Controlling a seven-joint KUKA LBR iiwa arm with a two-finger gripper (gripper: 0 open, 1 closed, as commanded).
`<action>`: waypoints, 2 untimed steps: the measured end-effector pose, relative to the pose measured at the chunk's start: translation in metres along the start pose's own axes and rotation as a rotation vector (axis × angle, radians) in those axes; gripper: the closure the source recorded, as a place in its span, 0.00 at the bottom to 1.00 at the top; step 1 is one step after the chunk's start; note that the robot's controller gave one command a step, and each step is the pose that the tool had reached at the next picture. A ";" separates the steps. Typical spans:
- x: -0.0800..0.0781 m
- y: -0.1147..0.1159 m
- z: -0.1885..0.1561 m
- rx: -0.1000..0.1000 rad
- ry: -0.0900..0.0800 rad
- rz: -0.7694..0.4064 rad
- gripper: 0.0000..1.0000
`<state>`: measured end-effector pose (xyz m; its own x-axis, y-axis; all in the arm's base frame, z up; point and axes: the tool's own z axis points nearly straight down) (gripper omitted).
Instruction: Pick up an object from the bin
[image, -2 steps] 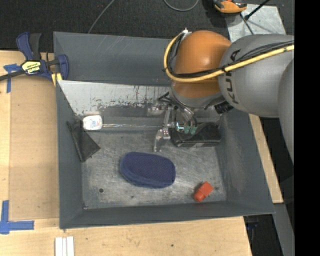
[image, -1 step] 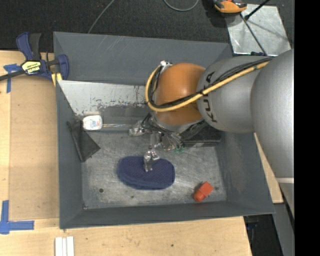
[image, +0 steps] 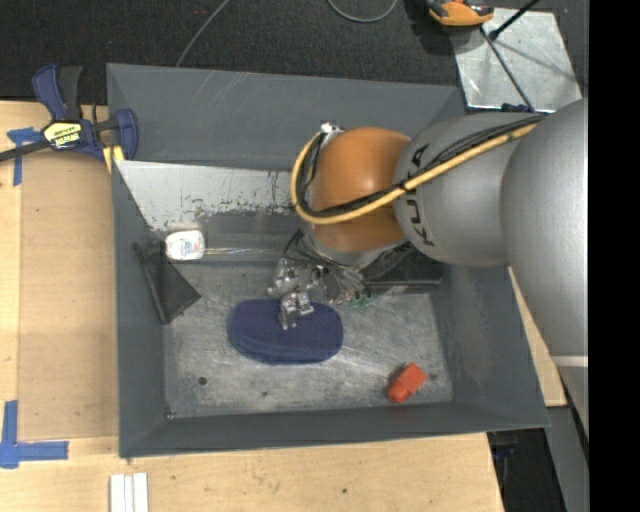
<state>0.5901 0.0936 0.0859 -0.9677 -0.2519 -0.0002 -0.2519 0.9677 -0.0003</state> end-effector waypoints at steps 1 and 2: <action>-0.006 0.005 -0.129 0.001 -0.013 0.015 1.00; -0.004 0.006 -0.123 0.000 -0.003 0.017 0.00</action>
Offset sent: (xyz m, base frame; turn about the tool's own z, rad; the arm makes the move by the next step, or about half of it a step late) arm 0.0011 0.0074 0.1223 0.0150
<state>0.5924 0.0999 0.2088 -0.9718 -0.2358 -0.0037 -0.2359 0.9718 -0.0002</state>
